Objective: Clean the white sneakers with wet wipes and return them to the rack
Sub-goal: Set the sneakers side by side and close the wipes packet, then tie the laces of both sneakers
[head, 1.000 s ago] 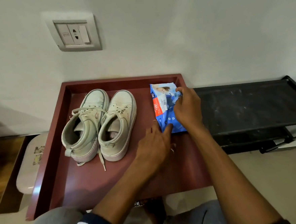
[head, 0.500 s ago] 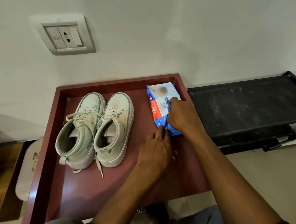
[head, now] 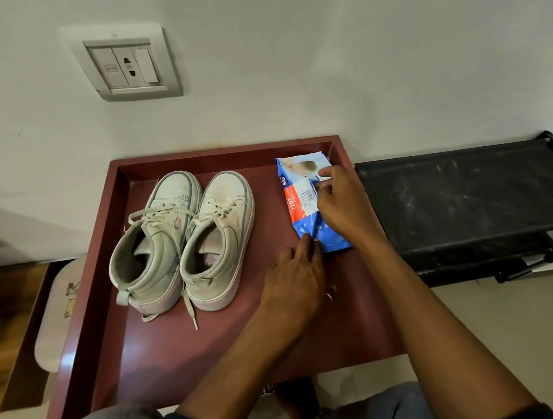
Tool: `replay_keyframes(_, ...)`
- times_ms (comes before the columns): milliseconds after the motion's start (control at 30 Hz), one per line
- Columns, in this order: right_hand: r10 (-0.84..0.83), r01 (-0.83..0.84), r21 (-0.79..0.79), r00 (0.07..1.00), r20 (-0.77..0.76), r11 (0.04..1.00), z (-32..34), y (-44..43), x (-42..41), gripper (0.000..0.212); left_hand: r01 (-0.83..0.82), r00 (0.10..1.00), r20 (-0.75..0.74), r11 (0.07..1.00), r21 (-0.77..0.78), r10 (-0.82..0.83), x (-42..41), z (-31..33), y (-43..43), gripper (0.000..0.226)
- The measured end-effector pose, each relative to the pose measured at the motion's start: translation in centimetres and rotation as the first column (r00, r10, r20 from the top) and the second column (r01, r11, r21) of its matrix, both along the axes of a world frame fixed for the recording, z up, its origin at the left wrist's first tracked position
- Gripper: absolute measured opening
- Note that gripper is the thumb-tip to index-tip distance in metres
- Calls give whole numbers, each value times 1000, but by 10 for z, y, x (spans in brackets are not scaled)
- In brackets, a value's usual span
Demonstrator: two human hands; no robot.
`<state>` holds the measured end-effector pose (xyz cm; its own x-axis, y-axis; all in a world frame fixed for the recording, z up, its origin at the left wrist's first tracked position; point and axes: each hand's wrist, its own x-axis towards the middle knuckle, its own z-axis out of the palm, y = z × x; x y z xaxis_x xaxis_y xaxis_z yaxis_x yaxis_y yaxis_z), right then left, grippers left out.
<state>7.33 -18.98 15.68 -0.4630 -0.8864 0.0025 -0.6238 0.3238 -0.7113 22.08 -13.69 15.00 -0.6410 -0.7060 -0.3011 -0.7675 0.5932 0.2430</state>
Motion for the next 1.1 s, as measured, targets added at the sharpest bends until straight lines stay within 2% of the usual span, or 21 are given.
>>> replay_keyframes(133, 129, -122, 140, 991, -43, 983, 1, 0, 10, 38, 11, 1000, -16, 1000, 19, -10, 1, -1, -2, 85)
replay_keyframes(233, 136, -127, 159, 989, -50, 979, 0, 0, 10, 38, 18, 1000, -15, 1000, -14, -18, 3, -1, -2, 84)
replay_keyframes(333, 9, -10, -10, 995, -97, 1000, 8, 0, 7, 37, 29, 999, 42, 999, -25, -28, 3, 5, -2, 79)
replay_keyframes(433, -90, 55, -192, 980, -178, 980, 17, 0, 8, 32, 20, 997, 82, 995, -94, -13, 6, 15, 4, 69)
replay_keyframes(467, -100, 55, -228, 977, -189, 972, 21, 1, 11, 29, 6, 998, 60, 991, -133, 2, 9, 19, 7, 61)
replay_keyframes(533, -92, 30, -282, 974, -209, 959, 30, 7, 23, 25, -48, 997, -77, 968, -244, 30, 21, 31, 12, 33)
replay_keyframes(600, -47, -44, -336, 965, -259, 941, 39, 15, 43, 21, -74, 992, -125, 932, -354, 31, 42, 48, 16, 8)
replay_keyframes(667, 21, -142, -375, 951, -308, 916, 49, 26, 69, 17, -156, 983, -155, 900, -408, 101, 70, 66, 19, 11)
replay_keyframes(767, 159, -281, -338, 925, -346, 898, 61, 42, 108, 16, -363, 930, -218, 826, -432, 294, 122, 83, 28, 8)
replay_keyframes(900, 347, -476, -194, 815, -464, 858, 67, 64, 161, 23, -500, 866, -281, 729, -468, 414, 181, 77, 36, 42)
replay_keyframes(1000, 415, -502, -1, 717, -560, 865, 54, 84, 191, 31, -499, 867, -215, 767, -404, 450, 198, 62, 26, 60)
replay_keyframes(1100, 408, -476, 74, 653, -638, 876, 43, 93, 205, 35, -470, 882, -149, 811, -349, 447, 207, 48, 16, 63)
